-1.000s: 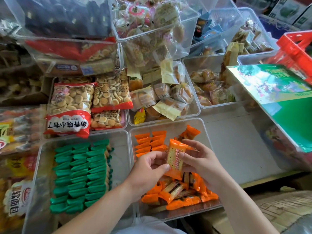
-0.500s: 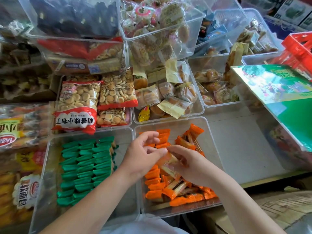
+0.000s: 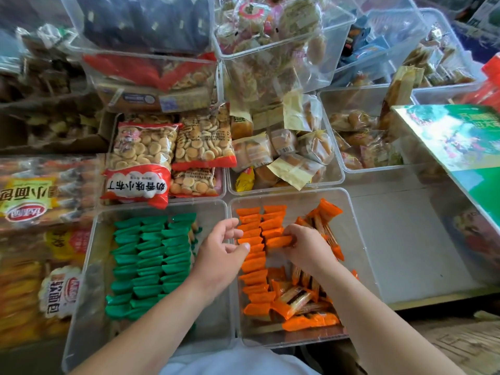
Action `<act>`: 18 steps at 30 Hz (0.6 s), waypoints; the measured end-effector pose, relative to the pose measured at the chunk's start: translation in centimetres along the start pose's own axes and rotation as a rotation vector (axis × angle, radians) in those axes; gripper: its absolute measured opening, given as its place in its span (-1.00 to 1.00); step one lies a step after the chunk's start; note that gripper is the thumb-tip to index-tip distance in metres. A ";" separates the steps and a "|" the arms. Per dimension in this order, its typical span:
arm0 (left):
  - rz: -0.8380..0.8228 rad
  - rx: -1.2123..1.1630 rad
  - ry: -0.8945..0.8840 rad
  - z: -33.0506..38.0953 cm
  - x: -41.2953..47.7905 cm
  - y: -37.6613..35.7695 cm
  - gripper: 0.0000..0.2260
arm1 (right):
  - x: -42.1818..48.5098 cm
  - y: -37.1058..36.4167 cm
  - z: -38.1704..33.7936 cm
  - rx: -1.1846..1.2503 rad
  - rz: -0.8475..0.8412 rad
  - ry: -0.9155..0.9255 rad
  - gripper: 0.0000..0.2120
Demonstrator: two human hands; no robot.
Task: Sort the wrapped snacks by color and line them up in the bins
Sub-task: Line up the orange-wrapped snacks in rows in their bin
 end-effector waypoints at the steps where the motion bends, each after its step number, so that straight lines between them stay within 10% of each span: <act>1: -0.001 -0.003 -0.001 -0.1 0.0 -0.1 -0.52 | 0.2 -0.1 -0.3 -0.065 0.005 -0.031 -0.66; 8: -0.016 0.043 0.009 -0.6 -0.3 -0.7 -0.57 | 1.1 -0.8 -0.9 -0.210 -0.022 -0.155 -0.60; 14: -0.058 0.170 -0.012 -0.1 -0.5 -2.0 -0.65 | 0.5 -0.7 1.1 0.146 -0.004 -0.128 -0.66; 18: -0.291 0.710 -0.142 0.7 -0.5 -4.5 -0.69 | -2.7 2.5 2.8 0.366 0.159 -0.023 -0.72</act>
Point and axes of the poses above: each hand's wrist, its own x-axis towards the middle knuckle, its own y-axis out of the back of the hand, z = x × y, the point moved 6 cm from there along x, towards the middle knuckle, and after that the axes turned 15 degrees about -z, right-handed, at the moved point
